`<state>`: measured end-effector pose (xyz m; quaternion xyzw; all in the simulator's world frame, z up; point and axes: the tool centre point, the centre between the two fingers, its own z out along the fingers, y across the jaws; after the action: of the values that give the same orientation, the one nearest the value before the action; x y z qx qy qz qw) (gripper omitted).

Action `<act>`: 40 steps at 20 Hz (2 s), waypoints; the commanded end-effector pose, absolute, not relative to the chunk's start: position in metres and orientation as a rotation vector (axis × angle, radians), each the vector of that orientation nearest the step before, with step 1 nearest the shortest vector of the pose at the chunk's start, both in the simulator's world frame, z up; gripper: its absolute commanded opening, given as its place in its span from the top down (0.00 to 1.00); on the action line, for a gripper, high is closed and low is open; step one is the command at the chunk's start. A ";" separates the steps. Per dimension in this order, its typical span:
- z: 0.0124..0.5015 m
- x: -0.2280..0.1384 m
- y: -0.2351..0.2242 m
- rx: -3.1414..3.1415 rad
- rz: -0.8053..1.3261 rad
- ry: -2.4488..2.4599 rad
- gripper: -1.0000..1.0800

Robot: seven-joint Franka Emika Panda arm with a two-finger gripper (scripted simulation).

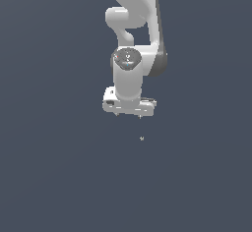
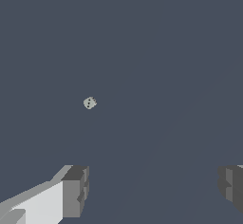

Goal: Pick up the object and move it to a goal position.

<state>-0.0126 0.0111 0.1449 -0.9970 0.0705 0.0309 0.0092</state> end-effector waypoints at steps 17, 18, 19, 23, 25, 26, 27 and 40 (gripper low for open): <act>0.109 0.010 0.040 -3.006 0.066 0.876 0.04; 0.107 0.012 0.041 -2.996 0.064 0.913 0.04; 0.105 0.013 0.043 -2.985 0.061 0.950 0.04; 0.096 0.017 0.050 -2.937 0.052 1.096 0.04; 0.092 0.020 0.053 -2.911 0.047 1.167 0.04; 0.090 0.021 0.055 -2.897 0.044 1.203 0.04; 0.087 0.022 0.056 -2.883 0.041 1.238 0.04; 0.064 0.032 0.074 -2.704 0.009 1.599 0.04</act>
<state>0.0314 0.0729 0.0663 -0.8667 0.4988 0.0040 0.0002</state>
